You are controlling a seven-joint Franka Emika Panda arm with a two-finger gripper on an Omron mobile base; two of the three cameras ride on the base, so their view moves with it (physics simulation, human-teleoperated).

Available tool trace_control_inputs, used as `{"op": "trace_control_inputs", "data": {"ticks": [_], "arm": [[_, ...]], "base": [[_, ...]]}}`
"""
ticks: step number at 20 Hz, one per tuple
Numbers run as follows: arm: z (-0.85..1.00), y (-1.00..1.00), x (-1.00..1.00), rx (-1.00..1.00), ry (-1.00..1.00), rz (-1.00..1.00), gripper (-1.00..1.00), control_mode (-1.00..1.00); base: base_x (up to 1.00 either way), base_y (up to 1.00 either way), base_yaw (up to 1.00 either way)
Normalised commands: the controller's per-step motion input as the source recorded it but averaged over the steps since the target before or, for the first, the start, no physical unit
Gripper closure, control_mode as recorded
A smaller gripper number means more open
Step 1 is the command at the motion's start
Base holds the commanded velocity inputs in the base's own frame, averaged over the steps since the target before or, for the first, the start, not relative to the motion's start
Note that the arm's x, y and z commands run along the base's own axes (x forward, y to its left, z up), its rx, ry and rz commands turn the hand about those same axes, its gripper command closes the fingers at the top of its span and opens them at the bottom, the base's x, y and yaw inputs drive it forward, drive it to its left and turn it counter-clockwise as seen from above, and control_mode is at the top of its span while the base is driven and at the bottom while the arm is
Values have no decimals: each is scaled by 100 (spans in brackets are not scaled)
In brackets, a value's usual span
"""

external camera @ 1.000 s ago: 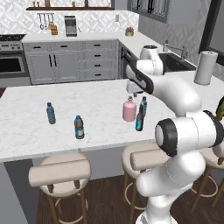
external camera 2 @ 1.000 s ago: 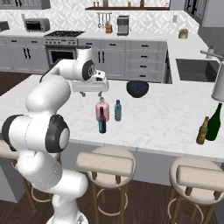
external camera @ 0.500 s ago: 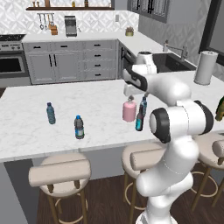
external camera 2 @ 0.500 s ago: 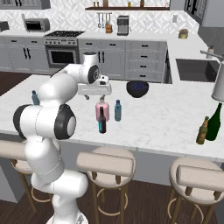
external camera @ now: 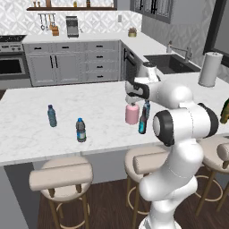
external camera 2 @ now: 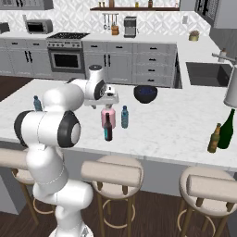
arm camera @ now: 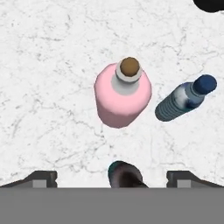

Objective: Move the plastic bottles in the middle to the plastics group, and the glass bottles in the middle to the glass group.

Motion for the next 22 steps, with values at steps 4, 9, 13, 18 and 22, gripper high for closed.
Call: {"op": "trace_control_inputs", "data": {"ticks": [4,9,13,18,22], "arm": [[-7,0,33,0,0,1,-100,-100],[0,0,49,0,10,0,-100,-100],[2,0,37,0,13,0,-100,-100],[0,0,33,0,9,0,-100,-100],[-21,0,16,0,0,0,-100,-100]], "base": [[0,0,0],[0,0,0],[0,0,0],[0,0,0],[0,0,0]]}}
